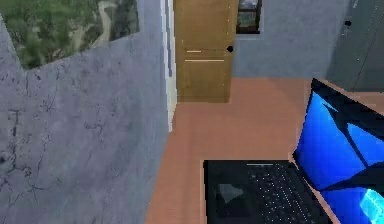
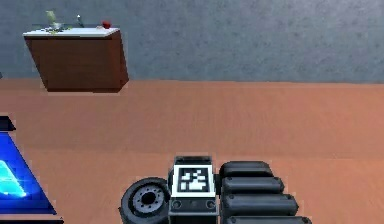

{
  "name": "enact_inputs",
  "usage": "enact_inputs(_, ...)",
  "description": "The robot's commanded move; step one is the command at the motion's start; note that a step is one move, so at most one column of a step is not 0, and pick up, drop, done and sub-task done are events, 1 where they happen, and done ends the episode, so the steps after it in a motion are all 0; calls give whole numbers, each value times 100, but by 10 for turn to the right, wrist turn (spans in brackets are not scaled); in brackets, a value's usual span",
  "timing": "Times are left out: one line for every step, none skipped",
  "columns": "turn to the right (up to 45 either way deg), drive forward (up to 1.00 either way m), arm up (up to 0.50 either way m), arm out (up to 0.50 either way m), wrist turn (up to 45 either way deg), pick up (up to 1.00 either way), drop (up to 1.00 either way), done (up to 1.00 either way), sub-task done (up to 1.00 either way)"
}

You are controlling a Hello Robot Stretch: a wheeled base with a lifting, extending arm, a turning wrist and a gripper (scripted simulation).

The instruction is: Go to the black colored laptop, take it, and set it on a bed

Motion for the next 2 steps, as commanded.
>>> enact_inputs(450, 0, 0, 0, 0, 0, 0, 0, 0)
enact_inputs(450, 0, 0, 0, 0, 0, 0, 0, 0)
